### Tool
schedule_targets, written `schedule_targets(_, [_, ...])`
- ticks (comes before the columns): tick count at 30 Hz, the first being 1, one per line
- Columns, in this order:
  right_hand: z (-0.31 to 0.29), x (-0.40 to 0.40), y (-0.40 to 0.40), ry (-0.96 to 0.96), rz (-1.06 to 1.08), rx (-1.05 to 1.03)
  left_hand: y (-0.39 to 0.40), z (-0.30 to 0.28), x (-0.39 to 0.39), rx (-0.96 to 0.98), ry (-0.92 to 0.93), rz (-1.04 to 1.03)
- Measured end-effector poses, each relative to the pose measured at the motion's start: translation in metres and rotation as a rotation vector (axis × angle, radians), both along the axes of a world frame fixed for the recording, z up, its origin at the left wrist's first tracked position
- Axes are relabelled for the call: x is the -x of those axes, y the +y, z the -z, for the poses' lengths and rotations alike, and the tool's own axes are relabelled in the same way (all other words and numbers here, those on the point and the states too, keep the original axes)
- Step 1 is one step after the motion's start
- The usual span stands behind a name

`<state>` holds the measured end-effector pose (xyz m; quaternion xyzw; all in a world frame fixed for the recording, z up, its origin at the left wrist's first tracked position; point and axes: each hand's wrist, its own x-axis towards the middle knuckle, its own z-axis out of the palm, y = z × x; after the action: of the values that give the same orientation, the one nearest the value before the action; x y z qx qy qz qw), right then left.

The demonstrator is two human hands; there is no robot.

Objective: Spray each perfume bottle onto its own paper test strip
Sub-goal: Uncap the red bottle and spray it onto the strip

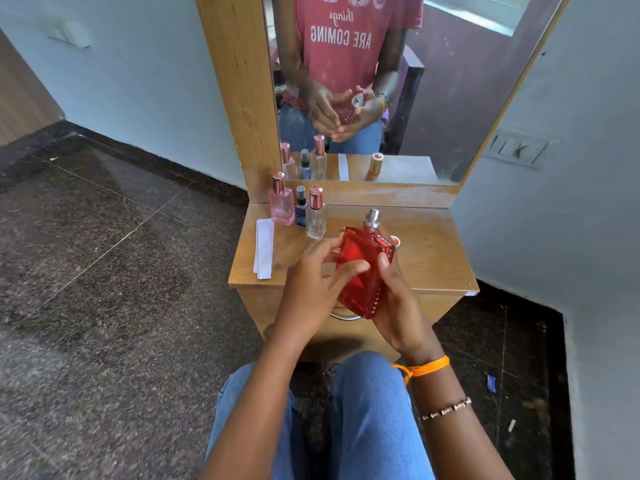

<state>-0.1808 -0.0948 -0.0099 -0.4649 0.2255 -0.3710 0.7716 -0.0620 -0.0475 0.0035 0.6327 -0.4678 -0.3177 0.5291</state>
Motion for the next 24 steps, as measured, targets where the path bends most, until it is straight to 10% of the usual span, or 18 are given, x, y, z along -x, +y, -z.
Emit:
schedule_targets(7, [0.004, 0.016, -0.003, -0.143, -0.014, -0.273, -0.011, 0.005, -0.008, -0.047, -0.194, -0.092])
schedule_targets(24, [0.013, 0.046, -0.009, 0.155, 0.26, 0.09, -0.052, 0.04, 0.004, -0.201, -0.804, -0.16])
